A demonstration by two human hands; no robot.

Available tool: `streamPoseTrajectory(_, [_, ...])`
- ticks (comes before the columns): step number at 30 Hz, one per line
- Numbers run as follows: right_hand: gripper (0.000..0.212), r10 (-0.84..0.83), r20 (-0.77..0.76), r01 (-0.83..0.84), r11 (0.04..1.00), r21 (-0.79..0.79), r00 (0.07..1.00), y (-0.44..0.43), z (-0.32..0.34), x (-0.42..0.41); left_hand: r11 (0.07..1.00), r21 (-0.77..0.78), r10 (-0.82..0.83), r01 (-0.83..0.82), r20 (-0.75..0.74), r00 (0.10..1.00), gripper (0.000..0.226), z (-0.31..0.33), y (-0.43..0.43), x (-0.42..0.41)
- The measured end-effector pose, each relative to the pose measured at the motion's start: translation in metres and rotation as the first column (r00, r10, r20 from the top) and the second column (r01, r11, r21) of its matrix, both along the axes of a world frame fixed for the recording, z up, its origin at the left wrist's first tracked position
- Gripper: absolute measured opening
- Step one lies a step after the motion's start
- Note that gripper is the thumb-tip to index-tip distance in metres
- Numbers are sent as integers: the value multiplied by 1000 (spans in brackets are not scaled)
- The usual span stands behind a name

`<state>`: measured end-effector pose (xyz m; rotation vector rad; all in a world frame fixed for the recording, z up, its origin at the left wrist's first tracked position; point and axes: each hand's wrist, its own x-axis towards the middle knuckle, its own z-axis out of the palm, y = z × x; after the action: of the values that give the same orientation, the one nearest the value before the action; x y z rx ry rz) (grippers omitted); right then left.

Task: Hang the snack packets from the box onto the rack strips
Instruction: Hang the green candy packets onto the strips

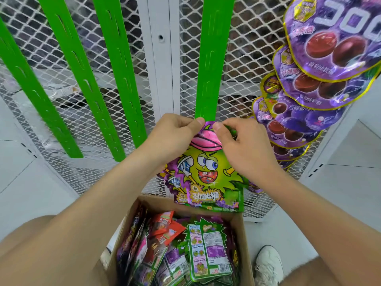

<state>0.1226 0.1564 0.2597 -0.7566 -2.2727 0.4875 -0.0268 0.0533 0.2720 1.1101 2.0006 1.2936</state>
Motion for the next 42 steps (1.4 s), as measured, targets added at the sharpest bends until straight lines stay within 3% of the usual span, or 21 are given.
streamPoseTrajectory(7, [43,-28,26,28,1000,12,999,-6,2,0,999,-24,33,-31,114,993,42,-4,4,-3])
streamPoseTrajectory(14, [47,15,204,-31,997,77,979,-5,-19,0,996,64,59,-60,29,998,61,-11,1,-8])
streamPoseTrajectory(19, [31,111,121,-127,983,133,986,-8,-12,0,998,58,28,-27,-27,999,64,-12,-5,-12])
streamPoseTrajectory(23, [27,80,-39,-72,980,185,996,-11,-8,2,1000,-2,-15,15,81,997,41,-6,-7,-16])
streamPoseTrajectory(32, [39,-10,-68,13,999,39,998,-10,-2,-6,998,-47,-33,43,195,980,39,8,-10,-9])
streamPoseTrajectory(38, [45,14,34,-15,999,36,999,-6,-3,-5,997,-76,-18,28,125,992,55,7,-10,-10])
streamPoseTrajectory(42, [48,35,121,-43,997,65,992,-4,-7,-6,998,-48,-35,36,23,999,44,9,-11,-6])
